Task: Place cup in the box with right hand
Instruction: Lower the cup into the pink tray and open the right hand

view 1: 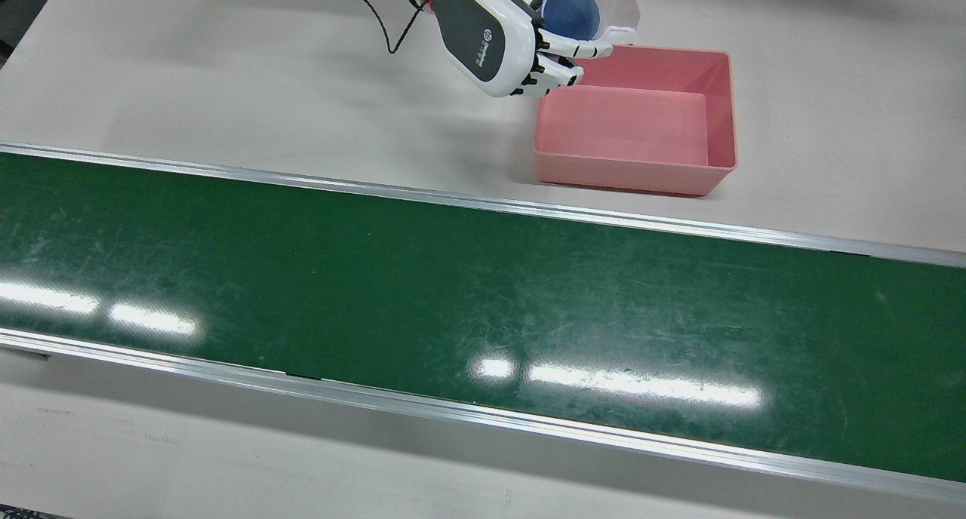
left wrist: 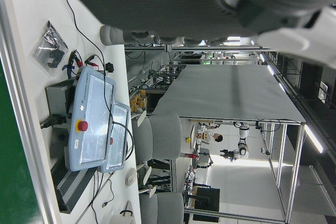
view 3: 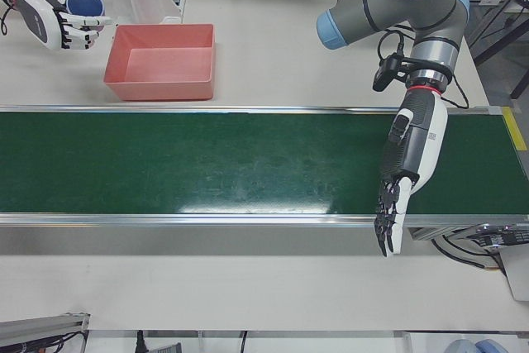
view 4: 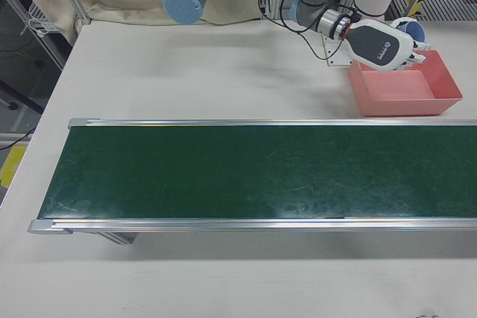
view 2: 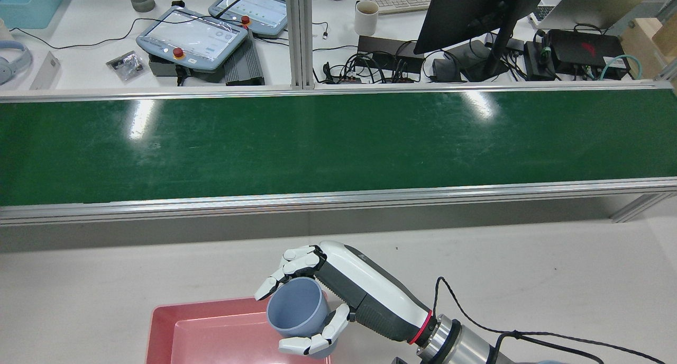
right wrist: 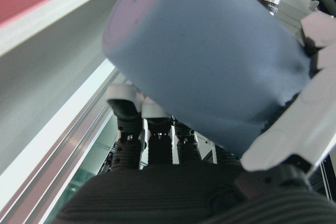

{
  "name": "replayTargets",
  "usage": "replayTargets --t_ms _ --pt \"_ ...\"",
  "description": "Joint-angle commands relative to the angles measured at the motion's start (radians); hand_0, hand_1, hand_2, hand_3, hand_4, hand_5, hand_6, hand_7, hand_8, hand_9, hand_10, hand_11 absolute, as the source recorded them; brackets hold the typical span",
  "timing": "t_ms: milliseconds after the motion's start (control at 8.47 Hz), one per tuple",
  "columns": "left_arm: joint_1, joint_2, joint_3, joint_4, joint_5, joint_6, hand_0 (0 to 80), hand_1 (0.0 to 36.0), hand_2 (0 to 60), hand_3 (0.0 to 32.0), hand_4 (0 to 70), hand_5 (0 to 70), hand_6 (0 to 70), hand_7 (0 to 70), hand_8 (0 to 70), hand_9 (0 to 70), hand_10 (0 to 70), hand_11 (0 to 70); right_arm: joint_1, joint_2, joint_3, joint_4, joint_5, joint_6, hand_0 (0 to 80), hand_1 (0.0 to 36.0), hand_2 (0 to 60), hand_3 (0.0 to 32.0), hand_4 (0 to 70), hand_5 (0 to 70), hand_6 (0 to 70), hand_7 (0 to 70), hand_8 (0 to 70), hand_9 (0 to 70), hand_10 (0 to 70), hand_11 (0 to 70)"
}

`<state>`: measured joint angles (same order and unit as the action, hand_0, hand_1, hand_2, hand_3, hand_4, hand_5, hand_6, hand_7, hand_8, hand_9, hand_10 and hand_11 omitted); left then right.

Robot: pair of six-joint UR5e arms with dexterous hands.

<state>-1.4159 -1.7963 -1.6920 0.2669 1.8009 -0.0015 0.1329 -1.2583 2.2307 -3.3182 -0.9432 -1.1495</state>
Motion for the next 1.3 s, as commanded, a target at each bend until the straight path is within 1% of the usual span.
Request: replayTargets --t_ms 0,118,236,354,472,591,709,827,945,1063,1181 --pt "0.0 0.0 0.0 0.0 0.0 0.0 0.0 0.0 0.0 0.0 0.0 0.0 0.0 0.0 0.0 0.0 0.0 0.0 -0.029 -0.003 -0.029 0.043 0.0 -0.003 51.7 21.8 34.4 0.0 33.8 4.0 2.4 6.1 0.0 0.0 4.3 8.3" --pt "0.0 0.0 0.0 0.0 0.0 0.0 0.0 0.0 0.0 0.0 0.0 0.0 0.0 0.0 0.0 0.0 0.0 0.0 -0.03 -0.004 -0.029 0.043 0.001 -0.003 51.9 21.2 30.5 0.0 31.8 4.1 2.3 5.7 0.0 0.0 2.5 5.8" --pt "0.0 0.0 0.0 0.0 0.0 0.0 0.0 0.0 0.0 0.0 0.0 0.0 0.0 0.0 0.0 0.0 0.0 0.0 -0.03 -0.004 -0.029 0.043 0.001 -0.003 52.1 20.3 26.5 0.0 28.8 4.4 2.5 6.7 0.0 0.0 2.7 6.0" --pt "0.0 0.0 0.0 0.0 0.0 0.0 0.0 0.0 0.0 0.0 0.0 0.0 0.0 0.0 0.0 0.0 0.0 0.0 -0.029 -0.004 -0.029 0.043 0.0 -0.003 52.0 19.9 25.6 0.0 26.0 4.5 2.0 8.2 0.0 0.2 2.6 5.8" --pt "0.0 0.0 0.0 0.0 0.0 0.0 0.0 0.0 0.0 0.0 0.0 0.0 0.0 0.0 0.0 0.0 0.0 0.0 -0.03 -0.004 -0.029 0.043 0.0 -0.003 51.9 19.6 25.0 2.0 25.7 4.6 1.9 10.2 0.0 0.6 2.7 6.0" --pt "0.0 0.0 0.0 0.0 0.0 0.0 0.0 0.0 0.0 0.0 0.0 0.0 0.0 0.0 0.0 0.0 0.0 0.0 -0.03 -0.004 -0.029 0.043 0.0 -0.001 52.4 19.8 25.1 1.8 27.3 4.8 2.2 11.4 0.0 0.8 3.2 6.6" --pt "0.0 0.0 0.0 0.0 0.0 0.0 0.0 0.0 0.0 0.0 0.0 0.0 0.0 0.0 0.0 0.0 0.0 0.0 -0.029 -0.004 -0.029 0.043 0.0 0.002 52.4 19.7 25.8 4.6 27.4 4.9 2.2 12.3 0.0 1.0 3.2 6.6" --pt "0.0 0.0 0.0 0.0 0.0 0.0 0.0 0.0 0.0 0.0 0.0 0.0 0.0 0.0 0.0 0.0 0.0 0.0 -0.029 -0.006 -0.028 0.043 0.0 0.005 52.2 19.6 25.8 9.0 26.1 5.0 2.1 13.2 0.0 1.2 3.5 7.1" --pt "0.0 0.0 0.0 0.0 0.0 0.0 0.0 0.0 0.0 0.0 0.0 0.0 0.0 0.0 0.0 0.0 0.0 0.0 -0.027 -0.007 -0.023 0.043 0.0 0.011 52.1 19.4 25.4 9.2 25.9 5.1 2.2 13.6 0.0 1.3 3.7 7.3" --pt "0.0 0.0 0.0 0.0 0.0 0.0 0.0 0.0 0.0 0.0 0.0 0.0 0.0 0.0 0.0 0.0 0.0 0.0 0.032 -0.013 0.012 0.031 -0.015 0.033 51.9 19.2 25.7 9.0 26.3 5.0 2.4 14.6 0.0 1.5 3.7 7.3" --pt "0.0 0.0 0.0 0.0 0.0 0.0 0.0 0.0 0.0 0.0 0.0 0.0 0.0 0.0 0.0 0.0 0.0 0.0 0.156 -0.07 0.065 0.014 -0.043 0.056 51.9 19.0 25.2 8.0 26.8 5.1 2.7 15.4 0.0 1.6 4.0 7.7"
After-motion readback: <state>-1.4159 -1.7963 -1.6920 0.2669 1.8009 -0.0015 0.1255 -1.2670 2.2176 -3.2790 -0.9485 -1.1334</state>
